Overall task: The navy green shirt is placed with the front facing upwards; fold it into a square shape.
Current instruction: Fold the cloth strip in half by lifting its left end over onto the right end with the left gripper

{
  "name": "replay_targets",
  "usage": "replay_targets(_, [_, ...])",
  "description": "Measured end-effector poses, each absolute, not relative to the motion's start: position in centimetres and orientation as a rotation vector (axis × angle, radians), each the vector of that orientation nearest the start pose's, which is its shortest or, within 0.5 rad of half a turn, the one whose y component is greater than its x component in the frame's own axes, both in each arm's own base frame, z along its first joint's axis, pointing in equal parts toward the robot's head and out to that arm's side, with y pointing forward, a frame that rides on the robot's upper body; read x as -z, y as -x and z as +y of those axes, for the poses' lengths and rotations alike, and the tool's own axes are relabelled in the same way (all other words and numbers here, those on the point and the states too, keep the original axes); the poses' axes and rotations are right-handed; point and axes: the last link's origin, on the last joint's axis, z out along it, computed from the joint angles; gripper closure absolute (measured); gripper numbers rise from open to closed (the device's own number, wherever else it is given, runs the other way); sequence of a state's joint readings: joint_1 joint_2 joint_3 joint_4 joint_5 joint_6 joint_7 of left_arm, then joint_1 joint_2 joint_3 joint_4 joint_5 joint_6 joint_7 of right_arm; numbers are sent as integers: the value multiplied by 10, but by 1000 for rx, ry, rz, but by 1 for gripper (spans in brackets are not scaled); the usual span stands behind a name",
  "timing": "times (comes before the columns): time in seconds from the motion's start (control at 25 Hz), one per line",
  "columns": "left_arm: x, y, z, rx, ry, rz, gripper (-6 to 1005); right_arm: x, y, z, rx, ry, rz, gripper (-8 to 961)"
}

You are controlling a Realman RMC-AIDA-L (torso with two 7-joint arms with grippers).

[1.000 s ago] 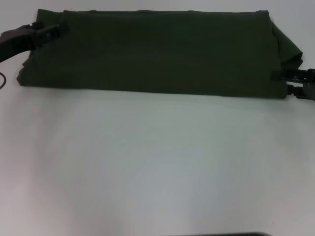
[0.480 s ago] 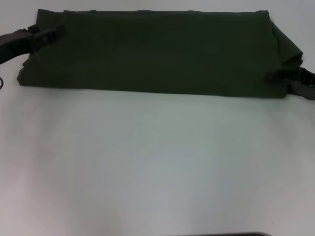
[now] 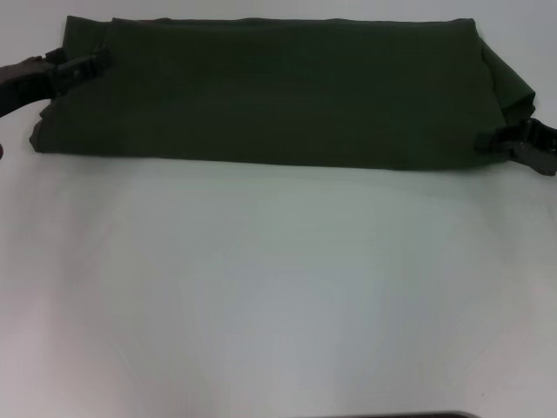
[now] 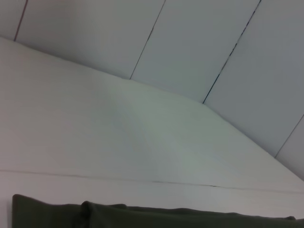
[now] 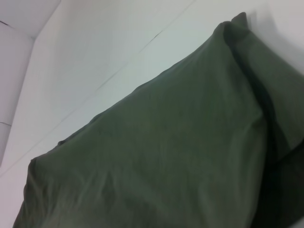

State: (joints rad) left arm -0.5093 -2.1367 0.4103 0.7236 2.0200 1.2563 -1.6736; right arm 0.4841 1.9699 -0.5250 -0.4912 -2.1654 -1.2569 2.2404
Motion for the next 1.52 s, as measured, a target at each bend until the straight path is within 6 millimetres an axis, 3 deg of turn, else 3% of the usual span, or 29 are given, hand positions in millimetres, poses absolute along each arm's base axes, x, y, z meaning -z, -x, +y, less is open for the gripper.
replay_targets(0.12, [-34,313,357,741,2109,-1134,61,-30,-360,329,-646,1883,1911,939])
replay_targets(0.76, [-47,346,327,535,2154,-1210,61,-33,-362,326,-645,1891,1902,939])
replay_targets(1.08, [-51,356,334,470,2088,-1219,62,-34,-362,327,-644,1895,1897,939])
replay_targets(1.52, [-39,357,347,397,2081,-1214,67,-33,-362,326,-647,1889,1908,939])
